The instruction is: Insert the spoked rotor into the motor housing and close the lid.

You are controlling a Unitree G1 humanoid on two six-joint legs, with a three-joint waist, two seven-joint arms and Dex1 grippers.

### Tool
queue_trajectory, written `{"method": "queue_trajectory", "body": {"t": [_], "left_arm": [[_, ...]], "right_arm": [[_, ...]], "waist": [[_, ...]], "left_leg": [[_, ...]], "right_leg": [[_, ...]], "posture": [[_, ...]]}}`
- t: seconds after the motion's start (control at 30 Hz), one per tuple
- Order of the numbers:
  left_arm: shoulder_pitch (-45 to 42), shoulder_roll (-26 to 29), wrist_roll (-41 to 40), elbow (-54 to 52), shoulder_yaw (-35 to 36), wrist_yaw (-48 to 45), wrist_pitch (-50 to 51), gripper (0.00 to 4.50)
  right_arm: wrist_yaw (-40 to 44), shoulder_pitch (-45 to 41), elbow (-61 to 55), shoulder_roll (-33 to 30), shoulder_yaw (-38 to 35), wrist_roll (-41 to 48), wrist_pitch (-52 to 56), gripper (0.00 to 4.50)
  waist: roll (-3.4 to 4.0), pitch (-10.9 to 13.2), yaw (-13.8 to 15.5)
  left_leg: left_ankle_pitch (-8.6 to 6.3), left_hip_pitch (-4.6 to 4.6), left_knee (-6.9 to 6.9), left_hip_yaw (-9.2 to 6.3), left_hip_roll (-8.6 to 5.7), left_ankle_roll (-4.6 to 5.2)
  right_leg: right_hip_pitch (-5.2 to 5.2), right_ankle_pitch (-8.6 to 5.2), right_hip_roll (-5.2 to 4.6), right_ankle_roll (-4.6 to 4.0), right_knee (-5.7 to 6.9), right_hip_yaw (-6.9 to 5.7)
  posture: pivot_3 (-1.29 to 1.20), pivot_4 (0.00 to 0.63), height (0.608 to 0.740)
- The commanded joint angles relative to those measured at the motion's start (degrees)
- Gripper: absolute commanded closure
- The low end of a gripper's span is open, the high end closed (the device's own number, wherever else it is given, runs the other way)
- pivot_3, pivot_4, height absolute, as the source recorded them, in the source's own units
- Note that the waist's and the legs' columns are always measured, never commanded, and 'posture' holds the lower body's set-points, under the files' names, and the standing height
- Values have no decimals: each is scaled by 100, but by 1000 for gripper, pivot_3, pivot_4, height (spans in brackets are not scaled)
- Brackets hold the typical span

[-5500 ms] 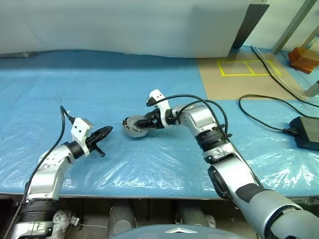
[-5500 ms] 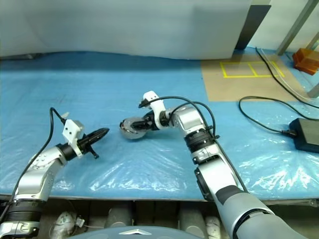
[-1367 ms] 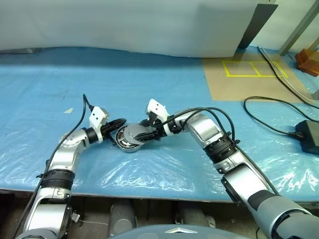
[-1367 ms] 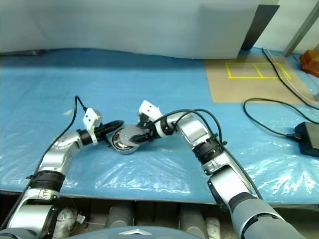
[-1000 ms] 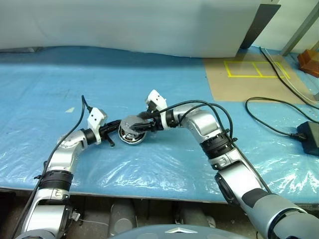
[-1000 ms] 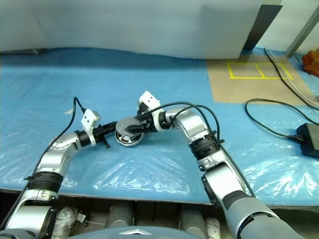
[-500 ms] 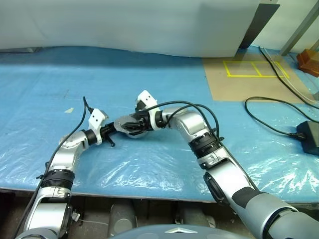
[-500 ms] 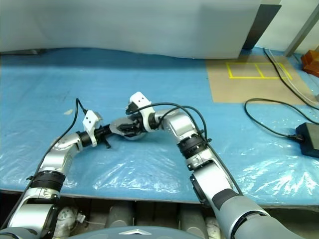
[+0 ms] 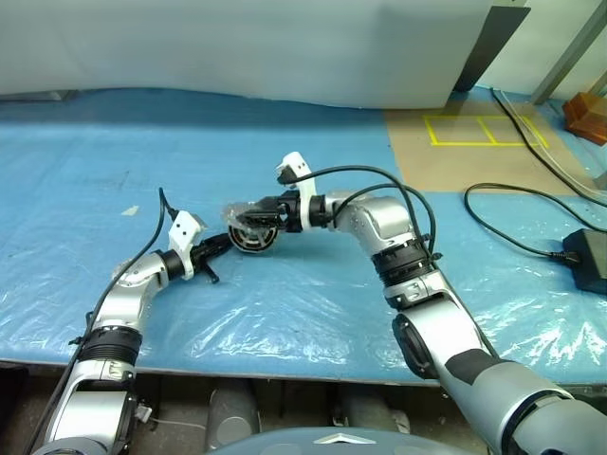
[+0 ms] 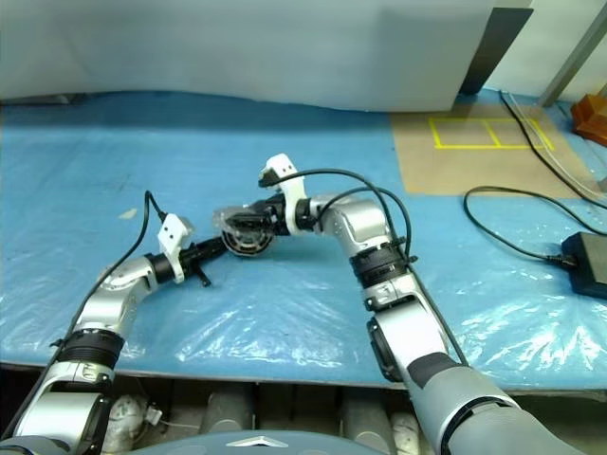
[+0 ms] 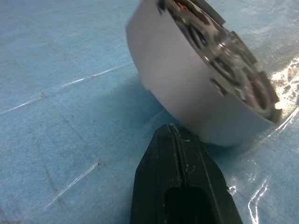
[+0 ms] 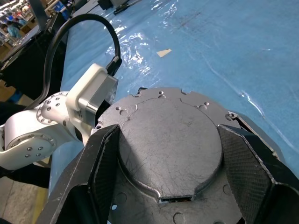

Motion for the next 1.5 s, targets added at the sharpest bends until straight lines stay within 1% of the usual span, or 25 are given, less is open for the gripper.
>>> {"method": "queue_trajectory", "body": {"t": [0.03,0.33,0.5,0.8,1.07,1.1,1.2,1.33,1.5], "left_arm": [[-50,97,-46,-93,71,-37,-131,4500],[-30,77,-17,-91,24,-45,-189,4500],[-35,87,-34,-111,22,-86,-169,4500],[0,57,-43,-173,2,-101,-153,4500],[35,-9,-48,-218,-37,-78,-135,4500],[43,-15,-52,-227,-41,-83,-128,4500],[82,-19,-75,-291,-54,-99,-96,4500],[213,12,-150,-539,-59,-172,31,4500],[296,41,-154,-674,-27,-154,106,4500]], "right_arm": [[59,-84,-77,-60,-128,158,-111,1543],[-21,433,-272,-239,189,17,-10,1543],[62,687,-369,-491,678,-325,-367,1543],[580,853,-1065,-692,433,314,-28,1543],[708,816,-1099,-831,443,435,-73,1543],[736,836,-1066,-884,516,365,-159,1543],[581,954,-685,-1046,900,-253,-994,1543],[645,1157,-349,-1092,1098,-589,-1781,1543],[682,1217,-288,-1020,1088,-622,-1944,1543]], "waist": [[0,0,3],[0,0,24],[0,0,16],[-1,0,40],[-1,0,38],[-1,1,38],[-2,0,35],[-2,0,32],[-2,0,2]], "left_leg": [[0,-1,0,0,0,0],[0,-4,2,-1,0,0],[0,-2,4,0,0,0],[0,-2,3,-1,-1,0],[0,-2,4,-1,-1,0],[0,-2,4,-1,-1,0],[0,-2,5,-1,-2,0],[0,-2,7,0,-2,0],[0,8,12,0,-2,1]], "right_leg": [[0,0,0,0,-1,0],[0,0,-1,0,-1,-3],[1,0,-2,0,1,-2],[3,0,-3,0,0,-2],[2,0,-3,0,0,-2],[2,0,-3,0,0,-2],[3,0,-3,0,0,-2],[3,0,-5,0,1,-1],[10,0,-4,0,8,1]], "posture": [[0,150,740],[0,150,740],[0,150,740],[0,150,740],[0,150,740],[0,150,740],[0,150,740],[0,150,740],[0,150,740]]}}
